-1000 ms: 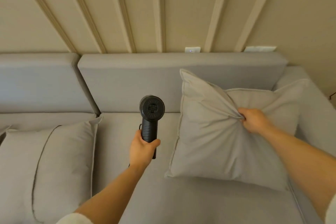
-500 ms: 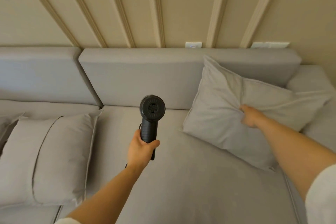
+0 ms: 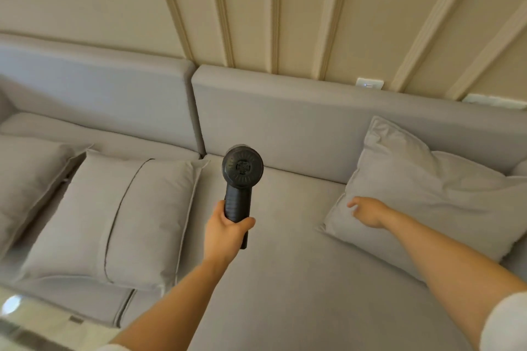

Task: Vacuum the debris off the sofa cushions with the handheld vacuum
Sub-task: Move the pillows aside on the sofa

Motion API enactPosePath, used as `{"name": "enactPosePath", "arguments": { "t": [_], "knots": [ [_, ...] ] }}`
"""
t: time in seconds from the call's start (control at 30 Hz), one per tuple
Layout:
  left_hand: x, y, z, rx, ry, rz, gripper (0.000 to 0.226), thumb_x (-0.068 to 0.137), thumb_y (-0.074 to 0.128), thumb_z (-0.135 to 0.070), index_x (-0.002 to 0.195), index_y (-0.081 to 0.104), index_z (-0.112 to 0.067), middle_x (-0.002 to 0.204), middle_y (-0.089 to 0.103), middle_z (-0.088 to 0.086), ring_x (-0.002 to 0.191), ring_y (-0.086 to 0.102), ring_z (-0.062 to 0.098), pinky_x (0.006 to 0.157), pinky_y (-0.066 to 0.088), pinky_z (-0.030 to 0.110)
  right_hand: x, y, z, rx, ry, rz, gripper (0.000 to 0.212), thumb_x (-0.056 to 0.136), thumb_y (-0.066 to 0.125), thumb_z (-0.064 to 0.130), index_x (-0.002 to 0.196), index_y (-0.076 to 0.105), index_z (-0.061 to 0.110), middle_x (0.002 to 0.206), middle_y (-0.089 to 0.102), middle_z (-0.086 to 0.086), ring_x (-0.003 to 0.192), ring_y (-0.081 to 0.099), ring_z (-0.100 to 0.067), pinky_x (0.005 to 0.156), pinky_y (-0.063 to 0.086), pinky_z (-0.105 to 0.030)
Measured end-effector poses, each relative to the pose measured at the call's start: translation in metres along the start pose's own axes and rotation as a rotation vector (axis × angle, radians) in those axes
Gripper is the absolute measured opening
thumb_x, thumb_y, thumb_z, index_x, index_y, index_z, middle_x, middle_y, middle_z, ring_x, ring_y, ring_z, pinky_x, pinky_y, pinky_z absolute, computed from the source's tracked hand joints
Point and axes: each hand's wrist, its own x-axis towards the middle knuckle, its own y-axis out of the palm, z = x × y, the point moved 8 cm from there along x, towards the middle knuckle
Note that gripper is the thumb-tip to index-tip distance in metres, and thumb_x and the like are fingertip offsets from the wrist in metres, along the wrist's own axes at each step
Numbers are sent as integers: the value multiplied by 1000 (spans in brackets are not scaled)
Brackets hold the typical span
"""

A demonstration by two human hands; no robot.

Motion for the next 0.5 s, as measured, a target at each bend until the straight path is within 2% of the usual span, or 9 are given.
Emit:
{"name": "enactPosePath", "arguments": {
  "t": [0.17,0.23,0.3,0.37,0.43,0.5],
  "knots": [
    [15,-119,29,-50,28,-55,31,69,72,-14,79,48,-30,73,56,3,59,53,18,46,49,28,-4,41,131,-22,-59,-27,34,93,41,11,122,58,4,133,55,-13,123,50,-26,98,37,-27],
    [24,-178,46,-28,26,-74,29,68,72,-13,78,49,-27,70,55,2,55,52,17,41,47,22,-10,72,192,-12,-79,-13,33,92,42,10,119,59,1,129,58,-16,120,52,-27,96,39,-28],
    [28,-248,65,-23,24,-130,30,68,73,-12,76,48,-28,68,54,1,52,51,14,36,41,13,-13,114,268,-43,-137,42,32,93,42,10,119,58,1,128,58,-17,120,52,-28,95,40,-27],
    [30,-297,77,-14,21,-192,31,68,73,-12,75,47,-28,65,53,-1,46,52,7,34,39,10,-22,152,331,-69,-218,105,33,94,42,12,120,57,0,129,58,-18,120,52,-28,94,40,-27],
    [33,-339,90,-50,-9,-251,30,69,72,-13,76,47,-28,63,53,-1,39,53,2,33,39,11,-35,191,391,-93,-295,178,33,95,45,18,123,55,3,131,57,-16,121,52,-27,95,39,-27],
    [36,-365,101,-111,-40,-285,29,70,72,-13,78,48,-28,65,55,0,45,53,6,35,43,16,-45,215,433,-122,-360,230,36,96,46,22,126,53,5,134,55,-14,123,50,-26,96,38,-27]
  ]
}}
